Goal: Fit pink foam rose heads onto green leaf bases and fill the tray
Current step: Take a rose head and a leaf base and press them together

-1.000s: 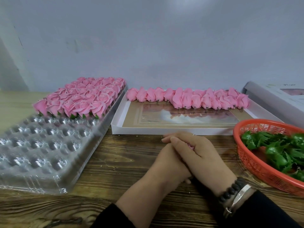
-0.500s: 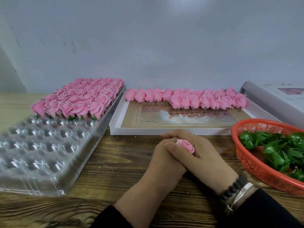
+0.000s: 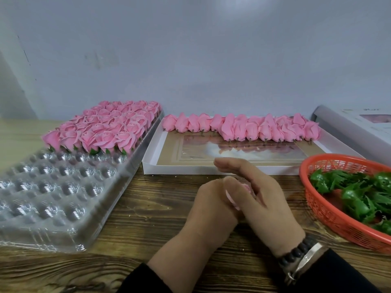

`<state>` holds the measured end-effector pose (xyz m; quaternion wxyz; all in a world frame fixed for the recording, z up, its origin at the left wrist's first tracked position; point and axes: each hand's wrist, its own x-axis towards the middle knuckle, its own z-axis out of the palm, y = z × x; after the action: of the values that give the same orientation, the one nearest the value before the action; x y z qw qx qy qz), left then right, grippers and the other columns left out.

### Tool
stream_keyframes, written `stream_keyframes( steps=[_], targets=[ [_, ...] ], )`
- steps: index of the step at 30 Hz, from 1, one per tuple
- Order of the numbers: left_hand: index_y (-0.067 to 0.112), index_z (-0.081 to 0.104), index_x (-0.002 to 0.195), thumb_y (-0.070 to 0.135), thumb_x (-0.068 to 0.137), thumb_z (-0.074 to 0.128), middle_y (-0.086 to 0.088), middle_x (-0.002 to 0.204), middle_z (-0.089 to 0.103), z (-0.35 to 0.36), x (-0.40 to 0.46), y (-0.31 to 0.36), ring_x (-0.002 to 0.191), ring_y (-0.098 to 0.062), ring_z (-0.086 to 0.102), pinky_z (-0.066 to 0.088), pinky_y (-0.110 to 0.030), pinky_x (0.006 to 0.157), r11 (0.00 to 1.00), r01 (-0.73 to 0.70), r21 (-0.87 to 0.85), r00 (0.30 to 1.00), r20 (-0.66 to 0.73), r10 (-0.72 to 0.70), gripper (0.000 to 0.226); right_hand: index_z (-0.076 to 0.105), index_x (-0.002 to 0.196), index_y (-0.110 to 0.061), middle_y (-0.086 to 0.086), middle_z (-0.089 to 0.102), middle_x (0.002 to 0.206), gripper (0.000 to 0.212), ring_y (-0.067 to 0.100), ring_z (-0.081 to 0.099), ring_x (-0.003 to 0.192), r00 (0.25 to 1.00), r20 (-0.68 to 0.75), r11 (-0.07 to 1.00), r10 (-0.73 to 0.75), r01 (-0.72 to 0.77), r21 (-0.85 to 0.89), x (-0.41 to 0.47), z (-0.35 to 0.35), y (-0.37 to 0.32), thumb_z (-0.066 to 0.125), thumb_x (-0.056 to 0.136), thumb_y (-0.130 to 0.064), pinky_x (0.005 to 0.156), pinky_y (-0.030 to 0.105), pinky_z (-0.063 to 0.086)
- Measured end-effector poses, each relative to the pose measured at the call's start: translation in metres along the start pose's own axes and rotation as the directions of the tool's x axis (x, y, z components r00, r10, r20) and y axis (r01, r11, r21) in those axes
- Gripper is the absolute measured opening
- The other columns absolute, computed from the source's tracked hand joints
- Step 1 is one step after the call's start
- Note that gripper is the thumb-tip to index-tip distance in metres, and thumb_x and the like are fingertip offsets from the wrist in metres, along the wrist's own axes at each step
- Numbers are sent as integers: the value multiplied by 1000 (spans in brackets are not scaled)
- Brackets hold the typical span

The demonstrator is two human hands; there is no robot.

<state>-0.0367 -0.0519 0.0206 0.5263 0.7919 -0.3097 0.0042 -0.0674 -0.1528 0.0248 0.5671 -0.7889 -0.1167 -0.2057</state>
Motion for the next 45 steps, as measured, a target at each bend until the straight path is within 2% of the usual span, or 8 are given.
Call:
stream_keyframes(
  steps=[5,11,16,20,26,30,38,45],
  targets=[
    [0,60,106,-3,90,49,-7,99,66,6,-1,4,87,-9,56,41,0,66,999,-23,28,998,-57,25,19,71,90,-27,-18,70,92,25,-7,60,94,998,-56,997,6,-11,-75,1,9,0,48,84,-34,82,8,41],
    [-4,50,117,-8,92,41,-6,104,59,8,1,19,77,17,45,36,2,72,996,13,-83,996,94,-5,27,70,92,-31,-22,66,103,29,-9,55,104,998,60,986,36,-25,-162,5,1,-2,43,84,-30,93,9,37],
    [7,52,101,-8,90,46,11,77,48,5,-1,23,57,10,54,43,-11,44,969,170,-178,976,170,-140,19,68,90,-37,-26,65,102,25,1,64,84,986,119,979,119,-97,-179,4,1,-4,43,89,-36,68,26,54],
    [16,43,98,-12,90,42,18,83,38,6,0,27,70,30,44,45,-5,57,985,118,-128,975,204,-91,29,69,95,-36,-28,61,110,26,-9,52,108,985,138,971,100,-67,-229,6,-1,-3,46,90,-25,96,23,42],
    [-3,56,95,3,95,43,-10,55,52,3,-3,19,37,-8,46,37,-16,37,947,257,-194,960,165,-226,14,68,96,-38,-27,60,115,29,-25,51,73,977,185,973,104,-61,-225,5,-4,-2,42,83,-41,61,1,41],
    [3,61,87,2,92,48,7,38,49,0,-2,17,35,-5,43,34,-12,38,949,212,-235,972,155,-179,14,66,98,-41,-26,64,105,31,-8,60,92,983,147,974,110,-77,-215,5,-8,1,49,75,-52,79,5,43],
    [-6,63,78,-3,86,57,-7,72,63,-9,-1,12,67,-10,56,47,-25,62,980,61,-187,996,81,-47,11,55,111,-48,-29,64,101,51,-11,58,96,968,216,984,126,-94,-152,5,-9,6,50,64,-68,79,5,42],
    [30,67,89,3,83,63,15,76,66,-25,5,1,76,5,64,49,-8,67,989,124,-83,992,6,-124,28,54,113,-46,-24,64,107,46,-7,56,104,997,76,994,5,3,-113,2,-8,11,67,69,-48,90,10,41]
  ],
)
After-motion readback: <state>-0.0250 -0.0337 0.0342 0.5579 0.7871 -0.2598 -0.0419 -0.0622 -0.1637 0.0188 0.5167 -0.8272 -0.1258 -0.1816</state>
